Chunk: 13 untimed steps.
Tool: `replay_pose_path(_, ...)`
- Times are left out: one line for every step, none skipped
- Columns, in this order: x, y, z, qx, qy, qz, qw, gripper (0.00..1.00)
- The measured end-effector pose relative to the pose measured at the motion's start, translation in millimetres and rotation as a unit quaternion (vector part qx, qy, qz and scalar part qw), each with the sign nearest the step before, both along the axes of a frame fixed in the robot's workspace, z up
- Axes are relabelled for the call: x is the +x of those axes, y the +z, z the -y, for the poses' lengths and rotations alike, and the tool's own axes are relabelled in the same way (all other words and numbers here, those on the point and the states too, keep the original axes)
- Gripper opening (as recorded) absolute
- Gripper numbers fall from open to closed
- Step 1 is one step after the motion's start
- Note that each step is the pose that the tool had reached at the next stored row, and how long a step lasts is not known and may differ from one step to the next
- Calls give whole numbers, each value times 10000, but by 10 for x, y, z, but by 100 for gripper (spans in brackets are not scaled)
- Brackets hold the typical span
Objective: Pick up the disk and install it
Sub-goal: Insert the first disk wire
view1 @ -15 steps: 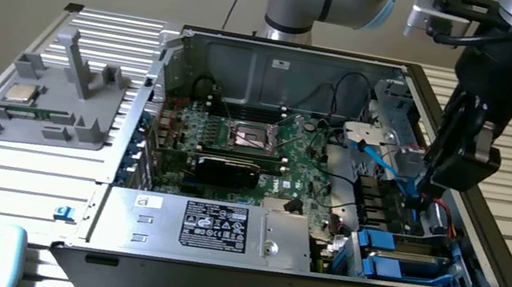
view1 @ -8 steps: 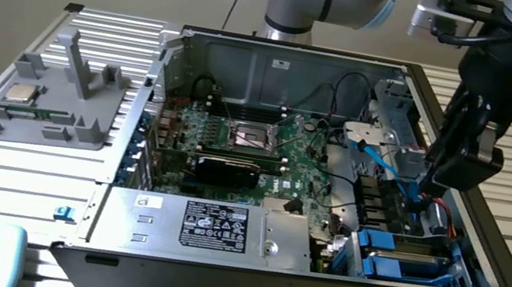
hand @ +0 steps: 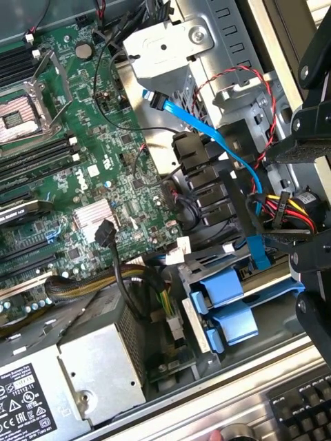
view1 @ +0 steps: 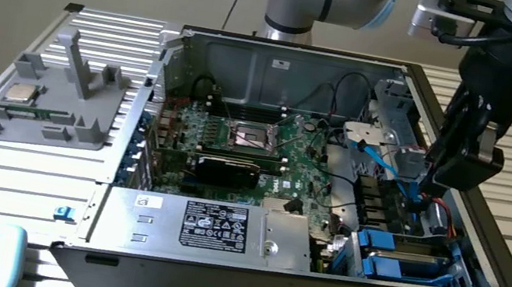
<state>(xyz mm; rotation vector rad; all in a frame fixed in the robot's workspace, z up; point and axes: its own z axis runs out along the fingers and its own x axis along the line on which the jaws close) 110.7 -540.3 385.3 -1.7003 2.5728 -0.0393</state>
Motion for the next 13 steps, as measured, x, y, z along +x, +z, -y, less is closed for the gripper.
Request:
replay_pose_path(0,0,1,0,0,0,10000,53)
replay_pose_path(0,0,2,1,0,0,10000,53)
replay_pose_path(1,0,6,5,0,0,10000,53)
replay_pose_path(2,0,6,11,0,0,10000,53)
replay_pose_path(2,0,7,15,0,0,10000,53)
replay_pose_path(8,0,11,26,1,-1,10000,53)
replay_pose_path(18,0,19,39,2,-1,10000,53)
replay_pose_path(33,0,31,53,0,-4,10000,53)
replay_pose_path(48,0,43,66,0,-8,10000,53)
replay_pose_path(61,0,58,78,1,-17,10000,53)
replay_pose_path(71,0,76,91,1,-27,10000,53)
replay_pose_path(80,0,95,100,1,-38,9999,53)
replay_pose_path(88,0,115,105,0,-51,9999,53)
